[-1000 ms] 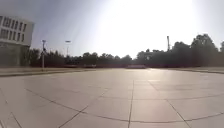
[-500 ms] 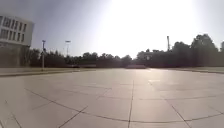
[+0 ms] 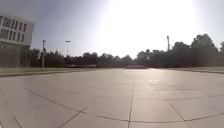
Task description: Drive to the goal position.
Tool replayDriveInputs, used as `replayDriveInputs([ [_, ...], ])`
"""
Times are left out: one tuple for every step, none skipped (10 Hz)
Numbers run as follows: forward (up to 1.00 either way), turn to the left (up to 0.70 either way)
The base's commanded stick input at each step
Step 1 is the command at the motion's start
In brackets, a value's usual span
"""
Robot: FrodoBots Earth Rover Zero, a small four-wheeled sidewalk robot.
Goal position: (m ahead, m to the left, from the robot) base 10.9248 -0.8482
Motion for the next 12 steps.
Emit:
replayDriveInputs([
  [0.07, 0.00],
  [0.07, 0.00],
  [0.07, -0.01],
  [0.07, -0.01],
  [0.07, 0.00],
  [0.07, 0.00],
  [0.07, -0.01],
  [0.07, -0.01],
  [0.07, -0.01],
  [0.07, 0.00],
  [0.07, 0.00],
  [0.07, 0.00],
])
